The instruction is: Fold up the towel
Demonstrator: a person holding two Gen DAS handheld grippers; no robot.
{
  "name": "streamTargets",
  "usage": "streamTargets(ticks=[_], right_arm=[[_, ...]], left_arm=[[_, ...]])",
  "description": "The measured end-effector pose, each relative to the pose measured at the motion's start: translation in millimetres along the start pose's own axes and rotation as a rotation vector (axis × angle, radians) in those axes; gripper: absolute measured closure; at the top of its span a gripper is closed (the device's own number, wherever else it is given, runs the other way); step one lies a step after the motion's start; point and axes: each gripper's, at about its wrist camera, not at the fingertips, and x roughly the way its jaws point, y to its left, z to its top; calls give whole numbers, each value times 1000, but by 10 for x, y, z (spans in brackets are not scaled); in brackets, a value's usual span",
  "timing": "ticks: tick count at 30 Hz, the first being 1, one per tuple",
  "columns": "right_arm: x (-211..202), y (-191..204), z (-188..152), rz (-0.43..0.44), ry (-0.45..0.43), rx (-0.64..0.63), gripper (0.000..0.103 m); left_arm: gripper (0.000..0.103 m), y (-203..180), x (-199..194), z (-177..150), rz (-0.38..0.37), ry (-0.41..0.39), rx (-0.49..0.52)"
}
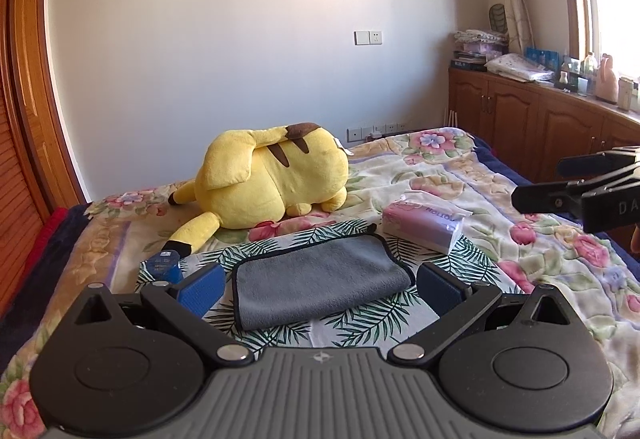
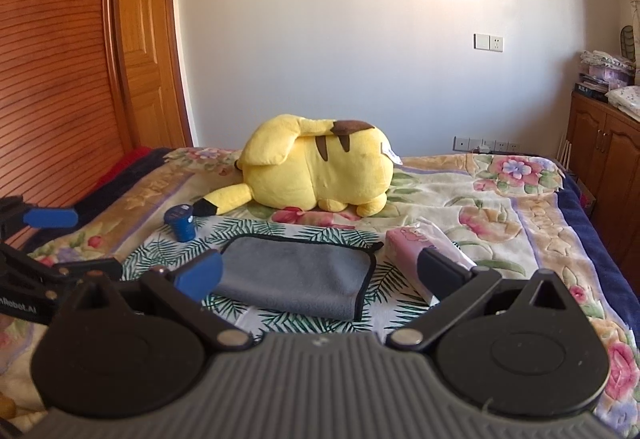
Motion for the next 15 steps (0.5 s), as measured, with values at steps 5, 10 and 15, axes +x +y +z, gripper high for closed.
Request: streamTargets(ticks=[5, 10, 15], right_arm=[[-195, 51, -31, 1, -18, 2, 0], [-306, 111, -120, -11, -23, 17, 0], [-419, 142, -242, -7, -25, 42, 0]], left_arm=[[16, -45, -189, -69, -2, -9, -16], [16, -100, -341, -144, -13, -23, -27], [16, -125, -446, -226, -26, -20, -30]])
